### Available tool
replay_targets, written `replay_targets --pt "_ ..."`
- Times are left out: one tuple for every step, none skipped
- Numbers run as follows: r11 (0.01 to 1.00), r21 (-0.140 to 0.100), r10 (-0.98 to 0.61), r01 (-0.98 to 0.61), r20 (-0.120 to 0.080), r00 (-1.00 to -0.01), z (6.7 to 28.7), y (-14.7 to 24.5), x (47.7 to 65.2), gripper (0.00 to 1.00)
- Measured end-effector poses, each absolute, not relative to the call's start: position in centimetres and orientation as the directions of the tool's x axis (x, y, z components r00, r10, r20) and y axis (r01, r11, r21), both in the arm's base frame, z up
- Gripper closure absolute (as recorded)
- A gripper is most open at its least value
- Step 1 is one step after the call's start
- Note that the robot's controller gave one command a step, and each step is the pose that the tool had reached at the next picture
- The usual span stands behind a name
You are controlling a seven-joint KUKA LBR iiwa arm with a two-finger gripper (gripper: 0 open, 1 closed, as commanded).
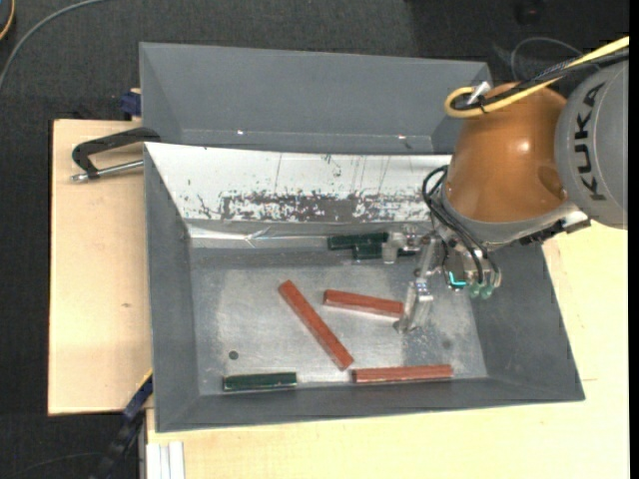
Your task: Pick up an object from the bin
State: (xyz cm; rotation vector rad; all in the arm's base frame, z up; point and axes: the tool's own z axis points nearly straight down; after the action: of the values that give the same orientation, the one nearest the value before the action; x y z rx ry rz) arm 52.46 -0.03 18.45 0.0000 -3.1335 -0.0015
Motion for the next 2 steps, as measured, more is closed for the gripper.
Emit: replay_targets --pt "0.999 0.001 -0.043 -0.043 0.007 -0.999 6.74 -1.92 54.51 0.0" --pt "0.999 0.001 -0.043 -0.043 0.001 -0.999 7.15 -1.88 54.63 1.0"
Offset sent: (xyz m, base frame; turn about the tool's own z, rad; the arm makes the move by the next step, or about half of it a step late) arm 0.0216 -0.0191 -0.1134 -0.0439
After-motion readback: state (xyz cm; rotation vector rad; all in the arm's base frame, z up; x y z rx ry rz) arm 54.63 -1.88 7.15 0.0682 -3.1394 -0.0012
